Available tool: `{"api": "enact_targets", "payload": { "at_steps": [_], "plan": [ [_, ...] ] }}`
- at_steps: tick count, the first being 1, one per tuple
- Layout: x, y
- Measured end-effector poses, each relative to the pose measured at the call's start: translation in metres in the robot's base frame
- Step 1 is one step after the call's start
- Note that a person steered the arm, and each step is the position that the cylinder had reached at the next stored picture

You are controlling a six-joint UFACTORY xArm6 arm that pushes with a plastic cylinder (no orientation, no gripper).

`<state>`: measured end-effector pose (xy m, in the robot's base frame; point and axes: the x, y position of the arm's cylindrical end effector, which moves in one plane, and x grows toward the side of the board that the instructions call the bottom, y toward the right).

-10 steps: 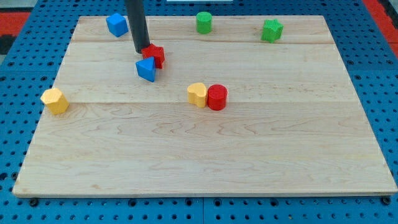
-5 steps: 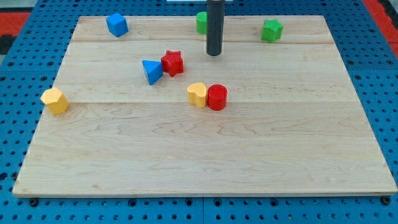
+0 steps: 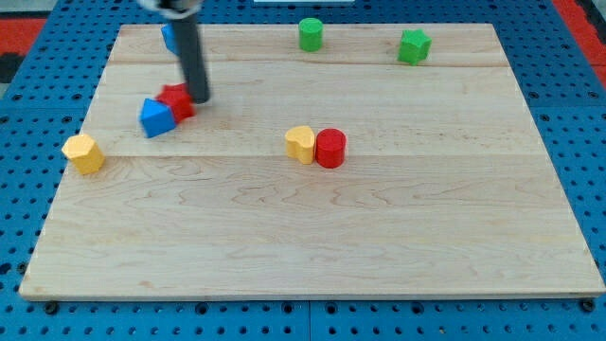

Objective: Push the red star diagonal to the top right of the yellow hexagon

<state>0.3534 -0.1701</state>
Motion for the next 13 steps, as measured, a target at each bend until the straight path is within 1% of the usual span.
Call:
{"api": "enact_targets", "payload": {
  "at_steps": [2,3,4,6,7,8,9,12,13],
  "plan": [
    [-0.016,-0.016],
    [-0.017,-0.048],
    [-0.052,-0.026],
    [-0.057,-0.1],
    [-0.049,-0.109],
    [-0.022,-0.104],
    [-0.006,-0.097],
    [0.047,-0.043],
    [0.057,0.053]
  ]
}}
